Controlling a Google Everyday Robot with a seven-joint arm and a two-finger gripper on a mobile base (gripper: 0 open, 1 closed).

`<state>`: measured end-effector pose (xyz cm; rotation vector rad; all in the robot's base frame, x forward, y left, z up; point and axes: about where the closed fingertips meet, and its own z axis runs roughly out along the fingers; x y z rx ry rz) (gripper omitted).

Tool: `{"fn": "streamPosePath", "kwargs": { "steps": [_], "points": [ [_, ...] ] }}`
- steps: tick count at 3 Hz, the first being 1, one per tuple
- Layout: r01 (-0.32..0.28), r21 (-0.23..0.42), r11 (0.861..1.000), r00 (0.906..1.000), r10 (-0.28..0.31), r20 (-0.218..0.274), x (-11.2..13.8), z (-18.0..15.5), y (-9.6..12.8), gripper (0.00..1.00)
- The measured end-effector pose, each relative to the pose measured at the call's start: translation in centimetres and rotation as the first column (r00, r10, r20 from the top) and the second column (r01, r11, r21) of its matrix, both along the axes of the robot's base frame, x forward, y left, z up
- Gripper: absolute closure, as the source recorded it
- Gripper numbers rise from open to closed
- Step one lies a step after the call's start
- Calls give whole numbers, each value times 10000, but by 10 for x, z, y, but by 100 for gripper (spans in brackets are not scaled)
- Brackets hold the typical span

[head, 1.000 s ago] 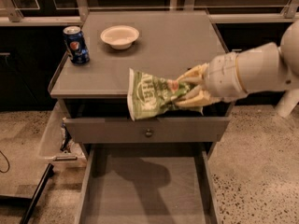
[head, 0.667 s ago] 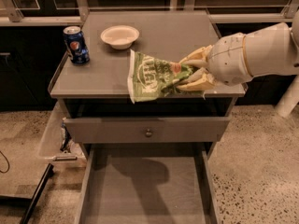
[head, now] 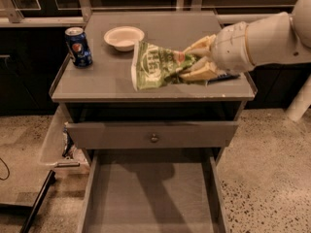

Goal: Pick green jalapeno chip bag from middle drawer and place on counter

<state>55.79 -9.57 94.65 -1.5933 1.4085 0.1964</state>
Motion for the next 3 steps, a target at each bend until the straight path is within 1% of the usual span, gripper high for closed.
{"fn": "streamPosePath", "kwargs": {
  "steps": [1,2,3],
  "points": [
    [299,538,9981,9995,-298,-38,51,9,8,100],
    [847,850,9928,9963,-829,-247,87,6,8,100],
    [1491,962,9841,9882,-1447,-508,109,-6,0,100]
  ]
}}
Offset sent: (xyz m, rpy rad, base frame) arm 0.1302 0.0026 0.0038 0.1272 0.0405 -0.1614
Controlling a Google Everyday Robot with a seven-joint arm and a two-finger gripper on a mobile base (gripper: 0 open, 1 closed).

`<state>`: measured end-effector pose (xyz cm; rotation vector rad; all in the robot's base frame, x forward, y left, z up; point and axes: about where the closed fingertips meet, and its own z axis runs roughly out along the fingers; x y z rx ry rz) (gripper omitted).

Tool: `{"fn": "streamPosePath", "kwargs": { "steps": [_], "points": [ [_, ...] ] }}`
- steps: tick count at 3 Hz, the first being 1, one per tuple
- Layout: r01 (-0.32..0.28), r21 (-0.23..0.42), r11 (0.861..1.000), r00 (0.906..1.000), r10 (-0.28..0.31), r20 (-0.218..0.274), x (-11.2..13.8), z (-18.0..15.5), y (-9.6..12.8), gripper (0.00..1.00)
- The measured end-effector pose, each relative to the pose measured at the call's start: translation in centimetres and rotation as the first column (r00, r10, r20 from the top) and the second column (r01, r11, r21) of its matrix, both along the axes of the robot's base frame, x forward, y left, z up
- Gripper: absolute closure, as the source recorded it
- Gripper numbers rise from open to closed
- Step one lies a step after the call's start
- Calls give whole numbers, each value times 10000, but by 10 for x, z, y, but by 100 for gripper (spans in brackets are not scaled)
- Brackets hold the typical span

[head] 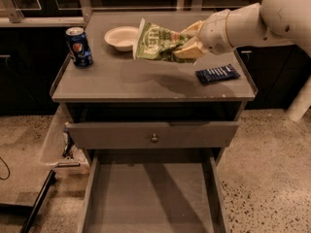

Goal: Pick green jalapeno chip bag from middle drawer and place on counter

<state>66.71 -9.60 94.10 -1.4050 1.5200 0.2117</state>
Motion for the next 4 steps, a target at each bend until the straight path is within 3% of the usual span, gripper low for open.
{"fn": "streamPosePath", "kwargs": {
  "steps": [1,4],
  "points": [
    [551,57,9985,9979,-549,-352,16,-15,-8,100],
    [1281,-353,9911,9846,-1314,-1150,38,-58,-28,100]
  ]
}}
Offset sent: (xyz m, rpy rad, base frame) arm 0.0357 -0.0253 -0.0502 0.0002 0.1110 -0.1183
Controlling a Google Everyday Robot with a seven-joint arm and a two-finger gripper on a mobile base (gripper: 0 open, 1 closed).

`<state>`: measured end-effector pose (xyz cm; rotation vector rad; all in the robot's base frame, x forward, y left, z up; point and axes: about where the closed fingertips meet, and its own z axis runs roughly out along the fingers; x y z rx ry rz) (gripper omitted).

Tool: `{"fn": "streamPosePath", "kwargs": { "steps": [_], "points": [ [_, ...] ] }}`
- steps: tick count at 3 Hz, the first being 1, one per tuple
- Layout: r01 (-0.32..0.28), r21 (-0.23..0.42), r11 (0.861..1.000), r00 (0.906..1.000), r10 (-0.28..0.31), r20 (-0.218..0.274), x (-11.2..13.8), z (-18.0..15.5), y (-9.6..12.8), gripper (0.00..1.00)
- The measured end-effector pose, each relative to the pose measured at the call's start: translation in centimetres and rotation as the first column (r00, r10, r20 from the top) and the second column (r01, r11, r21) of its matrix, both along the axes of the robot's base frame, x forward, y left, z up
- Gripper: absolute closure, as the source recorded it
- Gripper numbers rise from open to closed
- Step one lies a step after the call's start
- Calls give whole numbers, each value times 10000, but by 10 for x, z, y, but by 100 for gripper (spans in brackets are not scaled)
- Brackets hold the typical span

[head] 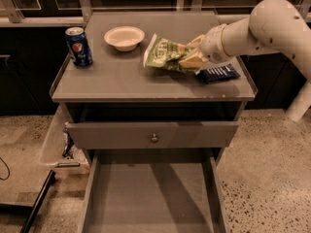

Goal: Pick green jalapeno chip bag from middle drawer and place on counter

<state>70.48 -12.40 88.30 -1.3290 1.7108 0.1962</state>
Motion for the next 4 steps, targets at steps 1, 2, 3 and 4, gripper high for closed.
{"fn": "streamPosePath", "kwargs": {
  "steps": [1,2,3,4],
  "points": [
    [3,-8,10000,10000,-3,-7,0,0,0,84],
    [2,-8,10000,10000,-2,-7,0,0,0,60],
    [2,-8,10000,10000,-2,-8,0,-1,0,36],
    [1,-8,10000,10000,-1,-8,0,-1,0,13]
  ]
}}
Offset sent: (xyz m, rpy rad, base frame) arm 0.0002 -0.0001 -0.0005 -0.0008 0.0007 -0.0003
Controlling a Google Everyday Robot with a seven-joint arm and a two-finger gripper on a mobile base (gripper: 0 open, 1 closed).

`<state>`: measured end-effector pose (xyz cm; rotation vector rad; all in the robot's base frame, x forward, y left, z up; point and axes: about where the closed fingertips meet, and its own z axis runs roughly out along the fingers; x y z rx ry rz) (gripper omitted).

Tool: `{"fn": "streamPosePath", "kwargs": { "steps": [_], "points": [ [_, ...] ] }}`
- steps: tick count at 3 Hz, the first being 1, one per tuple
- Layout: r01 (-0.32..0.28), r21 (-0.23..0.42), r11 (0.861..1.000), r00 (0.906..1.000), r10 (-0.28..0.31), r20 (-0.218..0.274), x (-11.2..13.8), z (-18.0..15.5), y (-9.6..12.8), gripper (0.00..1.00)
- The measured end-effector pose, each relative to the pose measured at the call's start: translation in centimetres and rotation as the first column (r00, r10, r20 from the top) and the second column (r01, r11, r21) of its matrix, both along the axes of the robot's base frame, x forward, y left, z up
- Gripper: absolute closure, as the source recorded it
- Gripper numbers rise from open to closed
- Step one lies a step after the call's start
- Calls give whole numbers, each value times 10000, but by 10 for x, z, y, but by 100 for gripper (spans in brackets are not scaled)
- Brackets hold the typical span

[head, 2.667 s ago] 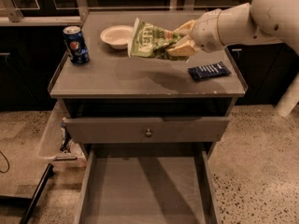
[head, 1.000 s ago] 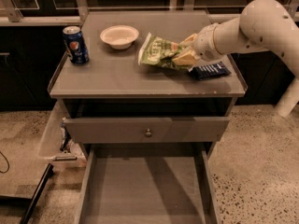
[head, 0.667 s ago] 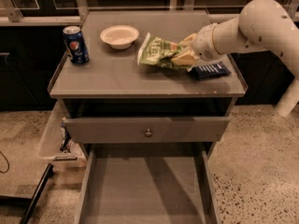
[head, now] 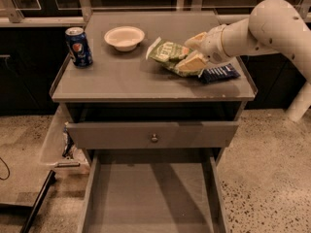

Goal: Pick green jalapeno chip bag from middle drawer and place on counter

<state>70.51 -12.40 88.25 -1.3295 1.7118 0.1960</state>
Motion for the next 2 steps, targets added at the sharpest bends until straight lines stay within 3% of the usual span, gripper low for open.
{"fn": "streamPosePath", "kwargs": {
  "steps": [1,2],
  "points": [
    [0,0,10000,10000,0,0,0,0,0,0],
    [0,0,10000,10000,0,0,0,0,0,0]
  ]
}}
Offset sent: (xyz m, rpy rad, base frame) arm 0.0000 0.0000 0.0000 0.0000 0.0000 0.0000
